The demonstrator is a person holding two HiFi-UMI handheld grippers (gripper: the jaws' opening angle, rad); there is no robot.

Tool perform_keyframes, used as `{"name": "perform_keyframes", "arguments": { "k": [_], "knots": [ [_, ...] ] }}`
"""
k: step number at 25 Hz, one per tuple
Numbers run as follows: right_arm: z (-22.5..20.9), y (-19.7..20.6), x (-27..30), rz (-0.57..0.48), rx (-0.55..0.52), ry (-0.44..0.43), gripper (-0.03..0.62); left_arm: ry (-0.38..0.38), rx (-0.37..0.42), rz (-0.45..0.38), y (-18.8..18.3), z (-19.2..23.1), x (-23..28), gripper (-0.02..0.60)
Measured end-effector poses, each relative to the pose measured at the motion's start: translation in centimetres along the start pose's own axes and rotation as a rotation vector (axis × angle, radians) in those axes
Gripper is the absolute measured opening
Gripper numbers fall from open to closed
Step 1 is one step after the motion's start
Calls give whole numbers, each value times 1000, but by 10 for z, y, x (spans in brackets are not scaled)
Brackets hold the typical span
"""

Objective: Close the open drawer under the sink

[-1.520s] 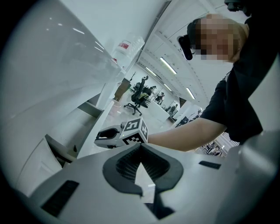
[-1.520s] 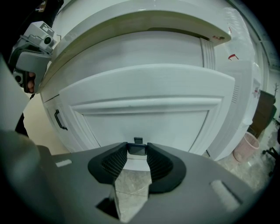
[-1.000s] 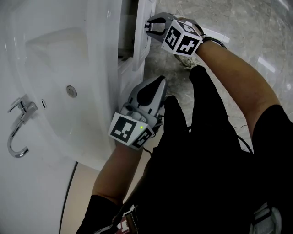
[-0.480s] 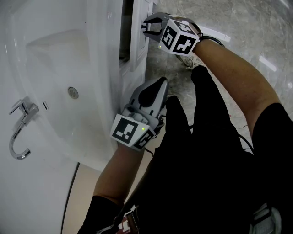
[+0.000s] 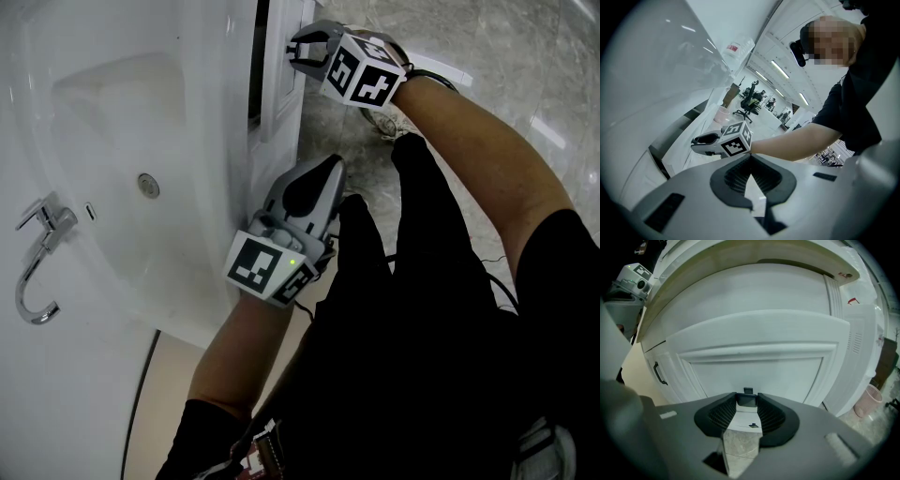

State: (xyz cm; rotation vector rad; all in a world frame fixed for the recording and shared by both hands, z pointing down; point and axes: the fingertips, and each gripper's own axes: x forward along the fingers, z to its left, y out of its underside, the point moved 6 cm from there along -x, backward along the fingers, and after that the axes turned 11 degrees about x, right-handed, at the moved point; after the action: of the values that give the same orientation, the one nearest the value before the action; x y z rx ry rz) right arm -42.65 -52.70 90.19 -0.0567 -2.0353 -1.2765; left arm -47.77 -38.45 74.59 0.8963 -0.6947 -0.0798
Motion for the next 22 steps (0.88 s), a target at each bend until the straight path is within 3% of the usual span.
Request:
{"name": "perform_keyframes", "arguments": {
  "k": [22],
  "knots": [
    [0, -24, 30, -2, 10, -15, 138, -4, -21, -10, -3, 12, -7, 0]
  ]
}}
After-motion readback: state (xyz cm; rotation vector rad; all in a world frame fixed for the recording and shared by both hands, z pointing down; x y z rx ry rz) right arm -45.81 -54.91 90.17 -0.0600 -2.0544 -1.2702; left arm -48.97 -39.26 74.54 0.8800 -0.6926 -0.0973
